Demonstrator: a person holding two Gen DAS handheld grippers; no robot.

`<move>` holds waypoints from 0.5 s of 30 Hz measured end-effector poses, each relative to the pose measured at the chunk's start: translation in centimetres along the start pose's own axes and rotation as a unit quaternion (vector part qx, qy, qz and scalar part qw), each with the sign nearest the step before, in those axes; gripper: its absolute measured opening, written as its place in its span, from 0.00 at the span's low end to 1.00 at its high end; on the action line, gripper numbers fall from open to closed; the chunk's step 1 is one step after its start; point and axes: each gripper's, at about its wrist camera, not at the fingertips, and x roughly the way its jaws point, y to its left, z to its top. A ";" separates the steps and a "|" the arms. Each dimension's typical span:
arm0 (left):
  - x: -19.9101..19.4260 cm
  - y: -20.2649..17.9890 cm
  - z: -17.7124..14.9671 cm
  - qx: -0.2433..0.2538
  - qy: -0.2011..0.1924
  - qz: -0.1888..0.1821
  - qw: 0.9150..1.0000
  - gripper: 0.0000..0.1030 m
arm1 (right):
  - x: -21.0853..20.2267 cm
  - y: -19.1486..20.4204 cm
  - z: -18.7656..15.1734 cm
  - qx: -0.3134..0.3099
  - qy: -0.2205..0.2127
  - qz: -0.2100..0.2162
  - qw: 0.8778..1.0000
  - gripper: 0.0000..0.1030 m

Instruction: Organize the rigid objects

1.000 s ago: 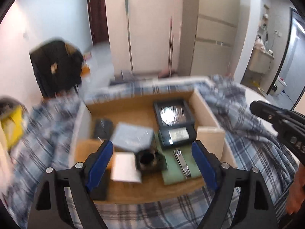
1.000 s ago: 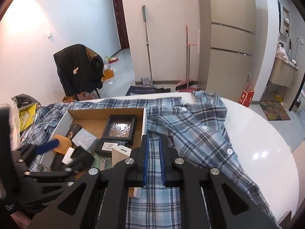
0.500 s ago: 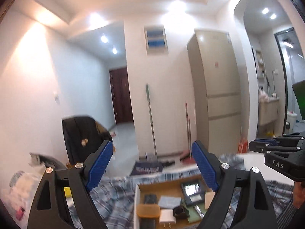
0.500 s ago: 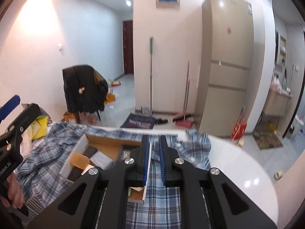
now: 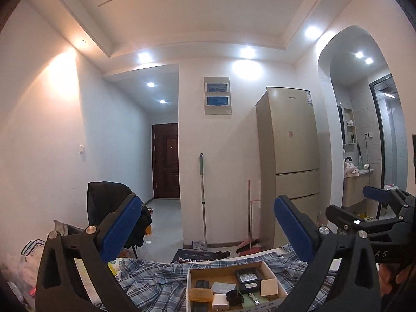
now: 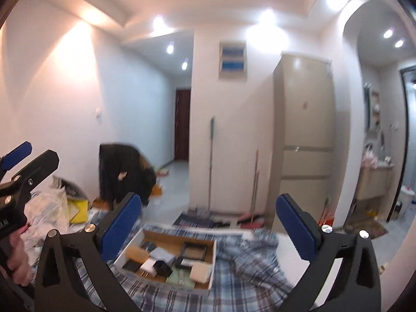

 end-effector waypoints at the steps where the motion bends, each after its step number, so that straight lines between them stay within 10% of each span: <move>1: -0.5 0.2 0.1 -0.003 -0.003 -0.003 1.000 1.00 | -0.4 0.1 0.0 -0.002 -0.007 -0.003 1.000 1.00; 15: -2.4 0.5 -6.3 -0.006 0.013 -0.008 1.000 1.00 | -2.4 0.5 -5.8 0.012 -0.044 0.033 0.998 1.00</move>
